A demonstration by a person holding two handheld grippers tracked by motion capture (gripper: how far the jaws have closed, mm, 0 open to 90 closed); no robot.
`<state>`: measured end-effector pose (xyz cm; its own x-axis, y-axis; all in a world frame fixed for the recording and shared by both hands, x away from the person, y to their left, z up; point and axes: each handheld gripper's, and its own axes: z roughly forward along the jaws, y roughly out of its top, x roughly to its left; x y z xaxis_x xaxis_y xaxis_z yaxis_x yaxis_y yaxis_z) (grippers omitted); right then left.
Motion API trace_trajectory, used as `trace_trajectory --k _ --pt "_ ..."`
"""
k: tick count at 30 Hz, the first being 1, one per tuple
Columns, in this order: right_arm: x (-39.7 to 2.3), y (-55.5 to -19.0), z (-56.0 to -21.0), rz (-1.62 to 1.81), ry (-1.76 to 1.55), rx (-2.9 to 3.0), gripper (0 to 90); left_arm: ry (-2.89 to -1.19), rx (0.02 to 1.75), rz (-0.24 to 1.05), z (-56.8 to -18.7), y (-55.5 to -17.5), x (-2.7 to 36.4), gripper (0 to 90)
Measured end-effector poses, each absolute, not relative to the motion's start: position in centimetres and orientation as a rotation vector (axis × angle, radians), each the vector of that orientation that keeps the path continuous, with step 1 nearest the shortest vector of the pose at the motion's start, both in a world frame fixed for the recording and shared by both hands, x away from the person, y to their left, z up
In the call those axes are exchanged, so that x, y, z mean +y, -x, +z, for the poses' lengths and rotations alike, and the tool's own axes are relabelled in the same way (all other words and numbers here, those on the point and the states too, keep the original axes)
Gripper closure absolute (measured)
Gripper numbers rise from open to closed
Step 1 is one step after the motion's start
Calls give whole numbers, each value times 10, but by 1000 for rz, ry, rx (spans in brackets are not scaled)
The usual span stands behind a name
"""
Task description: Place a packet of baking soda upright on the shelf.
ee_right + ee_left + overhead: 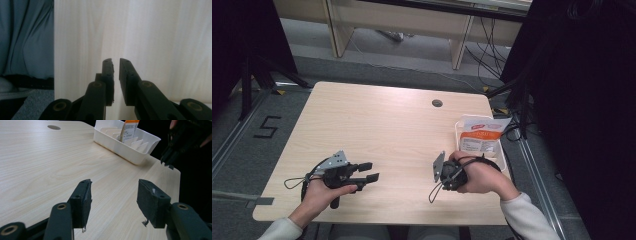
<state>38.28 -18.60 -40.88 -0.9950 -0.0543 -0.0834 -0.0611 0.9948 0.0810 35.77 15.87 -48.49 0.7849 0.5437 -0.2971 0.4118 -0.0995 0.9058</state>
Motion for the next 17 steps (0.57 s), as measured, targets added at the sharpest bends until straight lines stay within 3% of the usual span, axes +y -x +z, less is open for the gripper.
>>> trace_trajectory --k 8,17 --pt "-184 -364 -433 132 68 3075 755 -1723 763 131 -485 -356 158 445" --pt "-187 -364 -432 138 102 3068 671 -1718 748 130 -486 -359 159 433"
